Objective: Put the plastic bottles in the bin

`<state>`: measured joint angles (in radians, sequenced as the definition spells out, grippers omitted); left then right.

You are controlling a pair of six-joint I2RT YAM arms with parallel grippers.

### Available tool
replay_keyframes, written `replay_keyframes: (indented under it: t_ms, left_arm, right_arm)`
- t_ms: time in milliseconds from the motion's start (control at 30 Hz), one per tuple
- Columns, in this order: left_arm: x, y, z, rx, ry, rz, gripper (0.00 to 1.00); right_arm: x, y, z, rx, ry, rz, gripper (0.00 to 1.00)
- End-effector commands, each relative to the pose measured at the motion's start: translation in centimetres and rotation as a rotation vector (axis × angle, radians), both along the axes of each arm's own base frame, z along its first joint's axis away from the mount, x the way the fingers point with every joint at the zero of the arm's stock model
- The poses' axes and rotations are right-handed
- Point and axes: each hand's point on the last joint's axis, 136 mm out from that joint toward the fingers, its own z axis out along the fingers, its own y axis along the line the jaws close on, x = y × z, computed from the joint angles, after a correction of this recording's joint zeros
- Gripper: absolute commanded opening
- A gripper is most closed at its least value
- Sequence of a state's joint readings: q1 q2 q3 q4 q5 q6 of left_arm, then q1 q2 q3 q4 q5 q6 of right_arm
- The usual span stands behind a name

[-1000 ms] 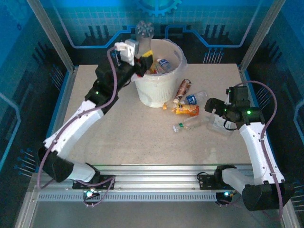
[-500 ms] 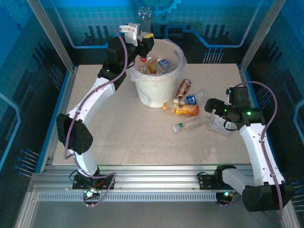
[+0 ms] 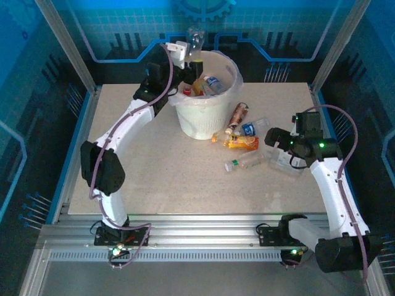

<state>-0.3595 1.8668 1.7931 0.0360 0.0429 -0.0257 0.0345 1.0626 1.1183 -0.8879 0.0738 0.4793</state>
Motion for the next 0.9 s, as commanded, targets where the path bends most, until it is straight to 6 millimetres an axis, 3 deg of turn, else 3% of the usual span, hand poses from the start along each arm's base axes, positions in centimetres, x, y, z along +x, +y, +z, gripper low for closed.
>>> replay_keyframes:
  t_ms: [0, 133, 233, 400, 633, 867]
  left_arm:
    - [0.3, -0.1, -1.6, 0.065, 0.043, -0.019, 0.54]
    - [0.4, -0.1, -3.3, 0.111, 0.089, -0.024, 0.63]
    - [0.4, -0.1, -3.9, 0.132, 0.107, -0.028, 0.76]
    - [0.2, -0.2, -2.6, 0.121, 0.086, -0.04, 0.96]
    - [-0.4, -0.2, 0.5, 0.084, 0.033, -0.045, 0.99]
    - [-2.4, 0.8, 4.4, 0.016, -0.005, -0.019, 0.99]
  right_arm:
    - [0.3, 0.4, 0.1, 0.004, -0.013, 0.004, 1.0]
    - [0.4, 0.4, 0.1, 0.003, -0.013, 0.005, 1.0]
    - [0.4, 0.4, 0.1, 0.005, -0.012, 0.005, 1.0]
    - [0.5, 0.5, 0.1, 0.001, -0.012, 0.009, 1.0]
    - [0.4, 0.2, -0.2, -0.019, 0.005, -0.005, 1.0]
    - [-0.1, -1.3, -1.3, -0.064, 0.058, -0.063, 1.0]
